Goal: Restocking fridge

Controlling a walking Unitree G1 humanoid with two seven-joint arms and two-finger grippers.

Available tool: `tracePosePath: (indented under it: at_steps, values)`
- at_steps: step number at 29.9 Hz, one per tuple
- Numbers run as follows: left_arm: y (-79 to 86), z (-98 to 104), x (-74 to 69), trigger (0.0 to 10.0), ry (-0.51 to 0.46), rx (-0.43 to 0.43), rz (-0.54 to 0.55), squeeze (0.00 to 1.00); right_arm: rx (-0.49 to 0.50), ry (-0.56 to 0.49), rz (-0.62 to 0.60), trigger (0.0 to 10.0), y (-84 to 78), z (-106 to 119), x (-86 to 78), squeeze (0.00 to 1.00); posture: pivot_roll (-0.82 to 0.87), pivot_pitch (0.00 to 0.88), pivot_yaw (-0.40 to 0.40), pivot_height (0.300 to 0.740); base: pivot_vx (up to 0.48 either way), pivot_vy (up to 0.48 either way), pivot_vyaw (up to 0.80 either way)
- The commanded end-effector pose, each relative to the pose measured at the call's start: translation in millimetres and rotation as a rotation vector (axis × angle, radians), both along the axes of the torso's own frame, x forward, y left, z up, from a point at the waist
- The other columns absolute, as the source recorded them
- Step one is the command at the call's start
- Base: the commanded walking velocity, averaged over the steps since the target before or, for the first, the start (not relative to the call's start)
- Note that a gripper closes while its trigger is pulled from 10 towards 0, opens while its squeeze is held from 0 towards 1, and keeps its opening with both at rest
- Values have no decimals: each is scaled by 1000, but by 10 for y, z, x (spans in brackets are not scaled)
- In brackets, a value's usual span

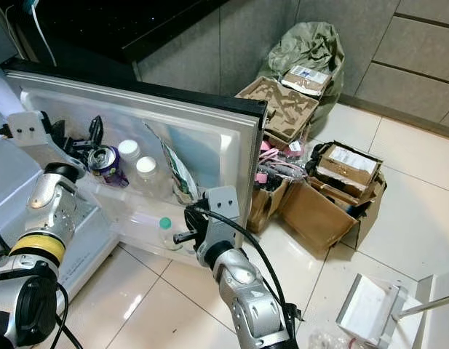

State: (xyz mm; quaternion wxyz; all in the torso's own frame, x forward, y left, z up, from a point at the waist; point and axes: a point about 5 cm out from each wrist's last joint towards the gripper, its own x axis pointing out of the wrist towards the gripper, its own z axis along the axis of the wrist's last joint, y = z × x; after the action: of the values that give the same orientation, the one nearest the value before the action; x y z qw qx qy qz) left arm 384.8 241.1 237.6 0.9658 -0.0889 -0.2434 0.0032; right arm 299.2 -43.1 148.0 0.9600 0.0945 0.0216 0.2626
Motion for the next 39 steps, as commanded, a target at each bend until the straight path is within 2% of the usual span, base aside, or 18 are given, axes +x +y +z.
tracePosePath:
  at_steps: [1,8,12,13,17,24,28,29,30,31,32,33,34,35,36,37,38,39]
  values:
    - [153,-32,-61,10000,-1,-16,42,0,34,30,20,10000,82,-55,-38,0,-118,222,63,740,0,0,0]
    - [297,-225,-243,10000,-14,-62,62,0,58,22,77,10000,115,-57,-53,0,-106,208,60,740,0,0,0]
    - [354,-335,-332,10000,9,-26,86,0,77,12,108,10000,115,-56,-69,0,-94,205,62,740,0,0,0]
    - [443,-456,-419,10000,41,-20,120,0,89,5,137,10000,108,-60,-83,0,-90,202,63,740,0,0,0]
    - [566,-580,-527,10000,72,-27,170,0,102,-10,171,10000,92,-66,-98,0,-86,194,62,740,0,0,0]
    - [827,-968,-809,10000,195,-29,285,0,86,-9,240,10000,-61,-290,-170,0,-77,168,61,740,0,0,0]
    - [1044,-1608,-1232,10000,473,-15,404,0,-49,72,257,10000,-348,-699,-256,0,-88,142,57,740,0,0,0]
    - [1044,-1608,-1232,10000,473,-15,404,0,-49,72,257,10000,-348,-699,-256,0,-88,142,57,740,0,0,0]
    - [1051,-1732,-1315,10000,530,-22,417,0,-74,101,240,10000,-420,-792,-268,0,-90,139,56,740,0,0,0]
    - [1051,-1732,-1315,10000,530,-22,417,0,-74,101,240,10000,-420,-792,-268,0,-90,139,56,740,0,0,0]
    - [1040,-1906,-1427,10000,614,-33,431,0,-111,147,209,10000,-525,-938,-283,0,-93,125,52,740,0,0,0]
    - [1040,-1906,-1427,10000,614,-33,431,0,-111,147,209,10000,-525,-938,-283,0,-93,125,52,740,0,0,0]
    - [1001,-2114,-1566,10000,713,-57,436,0,-157,214,165,10000,-663,-1129,-317,0,-97,119,47,740,0,0,0]
    - [1001,-2114,-1566,10000,713,-57,436,0,-157,214,165,10000,-663,-1129,-317,0,-97,119,47,740,0,0,0]
    - [948,-2310,-1712,10000,816,-69,441,0,-196,287,115,10000,-807,-1319,-365,0,-98,100,38,740,0,0,0]
    - [948,-2310,-1712,10000,816,-69,441,0,-196,287,115,10000,-807,-1319,-365,0,-98,100,38,740,0,0,0]
    - [873,-2525,-1900,10000,929,-102,440,0,-256,388,32,10000,-1001,-1549,-458,0,-101,89,36,740,0,0,0]
    - [873,-2525,-1900,10000,929,-102,440,0,-256,388,32,10000,-1001,-1549,-458,0,-101,89,36,740,0,0,0]
